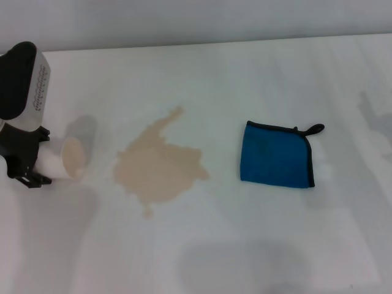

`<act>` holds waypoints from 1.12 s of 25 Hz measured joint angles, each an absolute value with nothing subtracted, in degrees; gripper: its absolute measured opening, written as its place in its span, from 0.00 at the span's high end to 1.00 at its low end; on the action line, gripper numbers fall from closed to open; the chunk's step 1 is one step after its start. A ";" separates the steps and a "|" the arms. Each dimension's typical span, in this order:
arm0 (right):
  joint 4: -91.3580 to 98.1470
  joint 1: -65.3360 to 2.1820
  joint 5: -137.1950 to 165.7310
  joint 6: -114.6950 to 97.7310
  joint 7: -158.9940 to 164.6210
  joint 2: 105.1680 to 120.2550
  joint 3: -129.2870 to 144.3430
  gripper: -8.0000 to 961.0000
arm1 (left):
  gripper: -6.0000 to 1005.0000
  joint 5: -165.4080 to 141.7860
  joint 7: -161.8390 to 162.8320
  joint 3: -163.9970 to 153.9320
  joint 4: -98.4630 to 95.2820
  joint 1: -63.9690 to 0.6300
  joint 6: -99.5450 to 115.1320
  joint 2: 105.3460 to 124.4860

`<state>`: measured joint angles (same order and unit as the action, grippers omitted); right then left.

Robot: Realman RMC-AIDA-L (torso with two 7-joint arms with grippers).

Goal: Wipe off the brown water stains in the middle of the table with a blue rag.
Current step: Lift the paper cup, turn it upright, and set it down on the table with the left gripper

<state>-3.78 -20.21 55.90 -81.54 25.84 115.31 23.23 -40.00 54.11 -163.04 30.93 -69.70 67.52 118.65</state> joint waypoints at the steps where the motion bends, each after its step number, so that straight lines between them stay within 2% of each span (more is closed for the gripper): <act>1: -3.78 -20.21 55.90 -81.53 25.84 115.31 23.26 0.17 | 0.27 -40.00 54.11 -163.04 30.93 -69.70 67.52 118.65; 8: -3.78 -20.21 55.90 -81.62 25.84 115.31 23.40 0.17 | 0.30 -25.92 54.82 -163.03 34.52 -68.53 70.93 117.85; 13: -3.78 -20.25 55.89 -81.25 25.84 115.31 23.40 0.17 | 0.32 -12.45 54.25 -163.03 36.61 -65.33 72.06 117.82; 18: -3.78 -20.40 55.90 -81.12 25.84 115.31 23.47 0.17 | 0.37 3.60 51.99 -163.04 34.48 -58.85 72.65 118.62; 28: -3.78 -20.83 55.89 -81.04 25.84 115.38 23.64 0.17 | 0.41 30.89 43.16 -162.94 19.99 -44.72 70.25 118.74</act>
<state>-3.78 -20.83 55.89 -81.04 25.84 115.38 23.64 30.89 43.16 -162.94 19.99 -44.72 70.25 118.74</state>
